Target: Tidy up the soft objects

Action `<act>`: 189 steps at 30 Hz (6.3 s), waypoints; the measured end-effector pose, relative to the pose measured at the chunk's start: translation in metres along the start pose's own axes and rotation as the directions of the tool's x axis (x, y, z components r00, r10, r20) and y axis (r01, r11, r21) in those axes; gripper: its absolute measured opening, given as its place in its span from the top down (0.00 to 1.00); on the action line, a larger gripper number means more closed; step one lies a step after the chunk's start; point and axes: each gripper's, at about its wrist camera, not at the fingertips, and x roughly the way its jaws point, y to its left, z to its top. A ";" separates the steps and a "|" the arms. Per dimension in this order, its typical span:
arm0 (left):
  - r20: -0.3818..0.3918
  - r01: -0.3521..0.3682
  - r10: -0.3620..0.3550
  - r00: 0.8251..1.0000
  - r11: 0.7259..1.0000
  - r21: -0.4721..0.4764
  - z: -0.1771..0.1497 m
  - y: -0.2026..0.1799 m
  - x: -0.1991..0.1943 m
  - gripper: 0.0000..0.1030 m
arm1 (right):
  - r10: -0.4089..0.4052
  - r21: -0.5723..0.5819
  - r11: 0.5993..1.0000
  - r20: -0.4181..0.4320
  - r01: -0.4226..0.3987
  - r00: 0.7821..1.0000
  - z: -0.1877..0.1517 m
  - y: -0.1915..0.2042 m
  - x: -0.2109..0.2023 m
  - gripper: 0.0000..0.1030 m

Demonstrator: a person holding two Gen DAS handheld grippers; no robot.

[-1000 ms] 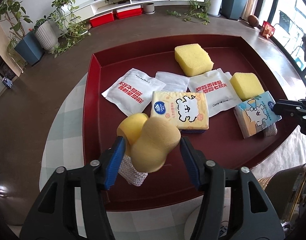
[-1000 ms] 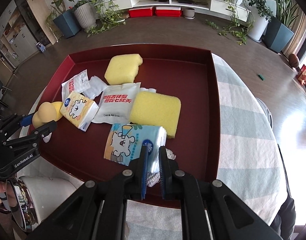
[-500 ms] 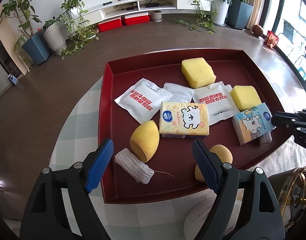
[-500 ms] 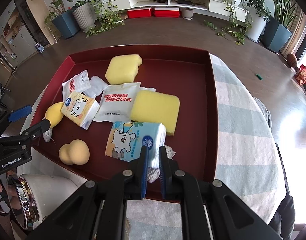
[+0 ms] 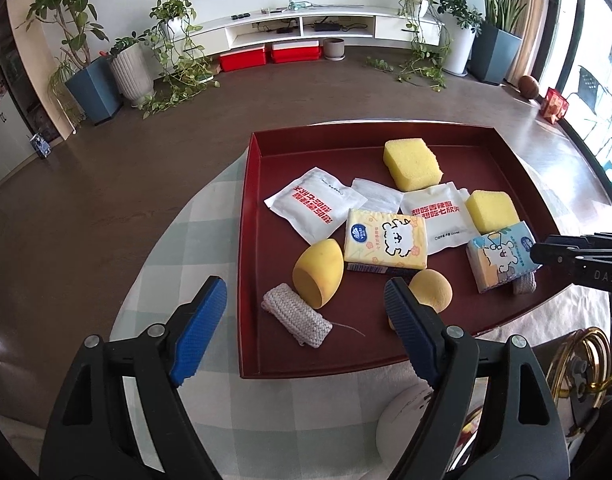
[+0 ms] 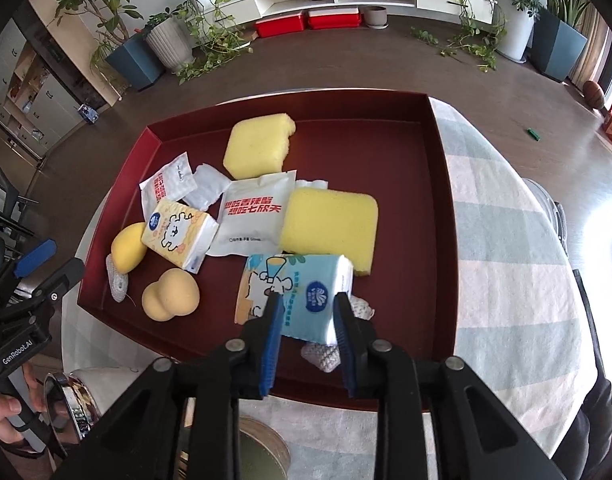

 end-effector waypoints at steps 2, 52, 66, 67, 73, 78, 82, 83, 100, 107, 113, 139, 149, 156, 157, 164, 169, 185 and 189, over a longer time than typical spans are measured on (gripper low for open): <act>0.009 -0.018 0.018 1.000 1.000 -0.008 -0.006 0.005 -0.007 0.22 | -0.013 0.014 1.000 0.006 0.012 1.000 -0.006 -0.006 -0.006 0.62; -0.045 0.017 -0.022 0.999 0.994 -0.107 -0.184 -0.022 -0.109 0.22 | -0.088 -0.005 0.996 0.015 0.088 0.996 -0.230 0.055 -0.093 0.35; 0.007 0.018 -0.018 1.000 0.999 -0.041 -0.180 -0.067 -0.152 0.22 | -0.169 -0.038 0.984 0.124 0.174 0.978 -0.238 0.087 -0.138 0.29; 0.013 0.012 -0.011 1.000 0.999 -0.035 -0.179 -0.069 -0.154 0.22 | -0.181 -0.040 0.981 0.134 0.188 0.974 -0.239 0.088 -0.140 0.28; 0.034 -0.001 0.002 0.999 1.000 -0.029 -0.175 -0.070 -0.165 0.22 | -0.216 -0.044 0.973 0.164 0.226 0.963 -0.240 0.091 -0.150 0.22; 0.050 -0.022 0.023 0.998 0.999 -0.035 -0.174 -0.070 -0.172 0.22 | -0.169 -0.021 0.984 0.177 0.176 0.969 -0.239 0.088 -0.157 0.22; 0.062 -0.009 0.011 0.998 0.999 -0.036 -0.173 -0.069 -0.179 0.22 | -0.170 -0.010 0.985 0.193 0.175 0.966 -0.240 0.088 -0.163 0.22; 0.061 -0.006 0.008 0.998 0.999 -0.032 -0.173 -0.070 -0.179 0.22 | -0.170 -0.008 0.985 0.193 0.174 0.967 -0.240 0.088 -0.164 0.22; 0.154 -0.198 0.197 0.968 0.980 -0.014 -0.167 -0.083 -0.198 0.22 | -0.174 -0.001 0.984 0.248 0.180 0.953 -0.239 0.088 -0.181 0.22; 0.160 -0.087 0.088 0.983 0.996 -0.012 -0.160 -0.080 -0.204 0.22 | -0.172 0.010 0.984 0.271 0.175 0.947 -0.237 0.087 -0.190 0.22; 0.150 -0.057 0.060 0.987 0.998 -0.027 -0.156 -0.081 -0.208 0.22 | -0.165 0.019 0.986 0.285 0.167 0.944 -0.235 0.084 -0.196 0.22; 0.156 -0.082 0.083 0.984 0.997 -0.017 -0.155 -0.083 -0.211 0.22 | -0.166 0.019 0.986 0.279 0.167 0.946 -0.233 0.088 -0.197 0.22; 0.155 -0.081 0.083 0.985 0.997 -0.019 -0.154 -0.082 -0.211 0.22 | -0.165 0.020 0.986 0.277 0.166 0.947 -0.234 0.090 -0.195 0.22; 0.154 -0.079 0.082 0.985 0.997 -0.021 -0.155 -0.082 -0.211 0.22 | -0.164 0.020 0.986 0.277 0.164 0.947 -0.234 0.089 -0.195 0.22; 0.152 -0.077 0.080 0.985 0.997 -0.022 -0.154 -0.082 -0.211 0.22 | -0.161 0.021 0.987 0.276 0.162 0.948 -0.234 0.089 -0.195 0.22; 0.150 -0.077 0.080 0.985 0.997 -0.025 -0.154 -0.081 -0.211 0.22 | -0.159 0.023 0.987 0.272 0.159 0.949 -0.234 0.090 -0.194 0.22; 0.148 -0.079 0.082 0.986 0.997 -0.024 -0.154 -0.081 -0.211 0.22 | -0.163 0.022 0.986 0.270 0.164 0.949 -0.234 0.091 -0.194 0.22; 0.143 -0.087 0.089 0.986 0.996 -0.018 -0.154 -0.081 -0.210 0.22 | -0.166 0.024 0.986 0.269 0.166 0.949 -0.234 0.091 -0.193 0.22; 0.149 -0.095 0.096 0.984 0.995 -0.014 -0.156 -0.081 -0.207 0.22 | -0.171 0.025 0.985 0.262 0.170 0.950 -0.234 0.090 -0.189 0.22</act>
